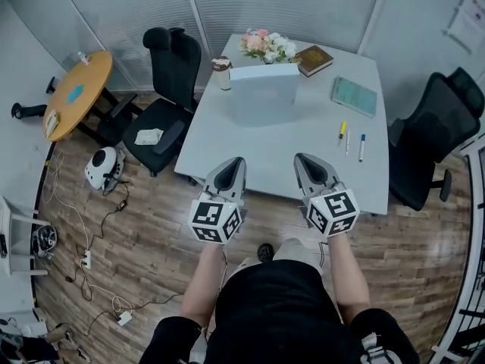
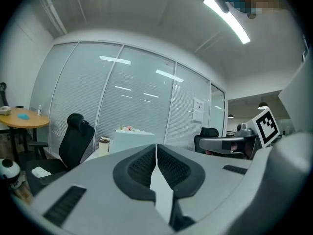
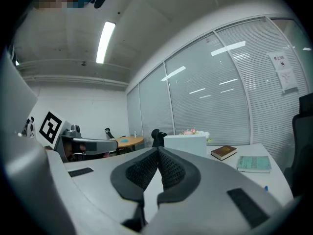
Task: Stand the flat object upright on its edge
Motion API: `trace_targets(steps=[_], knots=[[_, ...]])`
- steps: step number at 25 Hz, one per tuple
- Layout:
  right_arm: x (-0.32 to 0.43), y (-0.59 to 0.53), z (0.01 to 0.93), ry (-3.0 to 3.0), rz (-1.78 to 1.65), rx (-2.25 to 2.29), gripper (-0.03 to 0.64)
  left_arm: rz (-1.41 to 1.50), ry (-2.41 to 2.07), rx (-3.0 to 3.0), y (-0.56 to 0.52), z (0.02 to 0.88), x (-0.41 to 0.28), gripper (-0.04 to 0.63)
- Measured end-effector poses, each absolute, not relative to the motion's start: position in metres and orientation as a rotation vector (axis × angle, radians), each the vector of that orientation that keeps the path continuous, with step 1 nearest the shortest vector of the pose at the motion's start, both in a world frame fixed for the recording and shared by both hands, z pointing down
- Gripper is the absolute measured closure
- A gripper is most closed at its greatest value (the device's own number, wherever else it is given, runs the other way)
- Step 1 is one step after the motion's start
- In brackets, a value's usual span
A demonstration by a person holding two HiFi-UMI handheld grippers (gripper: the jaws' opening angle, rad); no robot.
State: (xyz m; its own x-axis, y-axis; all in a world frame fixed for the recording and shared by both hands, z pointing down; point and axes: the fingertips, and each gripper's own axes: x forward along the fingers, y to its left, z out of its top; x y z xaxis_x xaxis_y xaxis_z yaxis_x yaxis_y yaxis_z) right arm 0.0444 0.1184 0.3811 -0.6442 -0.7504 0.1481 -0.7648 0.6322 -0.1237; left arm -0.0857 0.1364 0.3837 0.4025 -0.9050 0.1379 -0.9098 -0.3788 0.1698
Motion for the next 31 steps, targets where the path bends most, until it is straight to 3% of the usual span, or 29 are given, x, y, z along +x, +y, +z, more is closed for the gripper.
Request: trace_targets(steps=[31], knots=[[0.038,0.132,0.356,-2.791,0.181,1.237,0.604,0.029,-1.628,2.434,0.146,0.373,-0.091,0.565]])
